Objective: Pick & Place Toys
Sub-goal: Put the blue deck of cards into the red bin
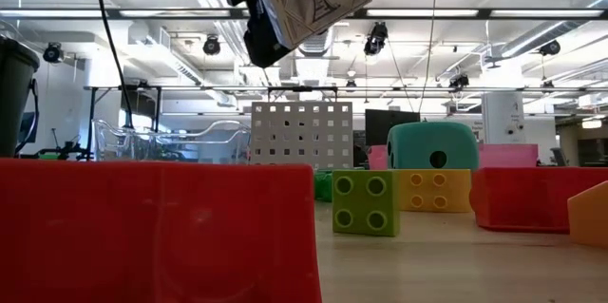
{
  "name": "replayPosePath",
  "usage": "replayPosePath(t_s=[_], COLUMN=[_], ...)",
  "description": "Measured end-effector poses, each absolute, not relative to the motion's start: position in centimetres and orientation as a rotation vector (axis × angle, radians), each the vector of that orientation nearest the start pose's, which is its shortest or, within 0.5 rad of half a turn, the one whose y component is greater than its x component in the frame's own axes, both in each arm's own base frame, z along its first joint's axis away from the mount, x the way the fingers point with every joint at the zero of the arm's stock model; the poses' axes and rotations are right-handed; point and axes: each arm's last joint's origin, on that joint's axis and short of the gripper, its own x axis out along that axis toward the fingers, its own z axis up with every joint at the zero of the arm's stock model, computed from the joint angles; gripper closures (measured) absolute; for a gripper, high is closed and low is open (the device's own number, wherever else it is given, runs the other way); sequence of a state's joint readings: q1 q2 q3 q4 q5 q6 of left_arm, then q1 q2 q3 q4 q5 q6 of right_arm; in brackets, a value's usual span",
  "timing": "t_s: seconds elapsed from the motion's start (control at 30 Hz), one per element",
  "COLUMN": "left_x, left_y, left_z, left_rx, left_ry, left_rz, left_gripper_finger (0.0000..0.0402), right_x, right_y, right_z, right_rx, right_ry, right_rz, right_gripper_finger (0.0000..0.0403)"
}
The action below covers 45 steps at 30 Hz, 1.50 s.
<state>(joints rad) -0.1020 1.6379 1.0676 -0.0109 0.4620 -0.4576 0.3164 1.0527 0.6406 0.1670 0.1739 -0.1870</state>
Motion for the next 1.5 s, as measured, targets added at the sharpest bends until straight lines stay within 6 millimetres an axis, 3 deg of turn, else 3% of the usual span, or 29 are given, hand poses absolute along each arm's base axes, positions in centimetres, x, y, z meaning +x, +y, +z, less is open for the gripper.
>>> replayPosePath(t_s=[0.13,0.37,1.03,1.17,1.43,1.5], left_x=[35.2,35.4,35.6,35.6,35.7,35.7], left_y=[-4.9,-4.8,-4.3,-4.3,-4.4,-4.4], left_z=[23.5,23.8,24.2,24.2,24.5,24.5], left_rx=[-0.552,-0.557,-0.563,-0.569,-0.574,-0.572], left_ry=[0.694,0.657,0.611,0.616,0.599,0.59], left_rz=[-0.414,-0.431,-0.459,-0.482,-0.52,-0.516], left_gripper_finger=[0.0099,0.0099,0.0099,0.0099,0.01,0.0101], right_x=[23.8,26.3,30.3,30.5,30.4,30.3], right_y=[7.7,8.9,10.7,10.8,10.7,10.7], right_z=[27.1,26.2,26.9,26.9,27.7,27.7], right_rx=[-0.291,-0.357,-0.405,-0.419,-0.46,-0.466], right_ry=[0.24,0.315,0.339,0.39,0.368,0.369], right_rz=[0.189,0.214,0.303,0.311,0.317,0.319], right_gripper_finger=[0.017,0.017,0.0174,0.0211,0.0342,0.0344])
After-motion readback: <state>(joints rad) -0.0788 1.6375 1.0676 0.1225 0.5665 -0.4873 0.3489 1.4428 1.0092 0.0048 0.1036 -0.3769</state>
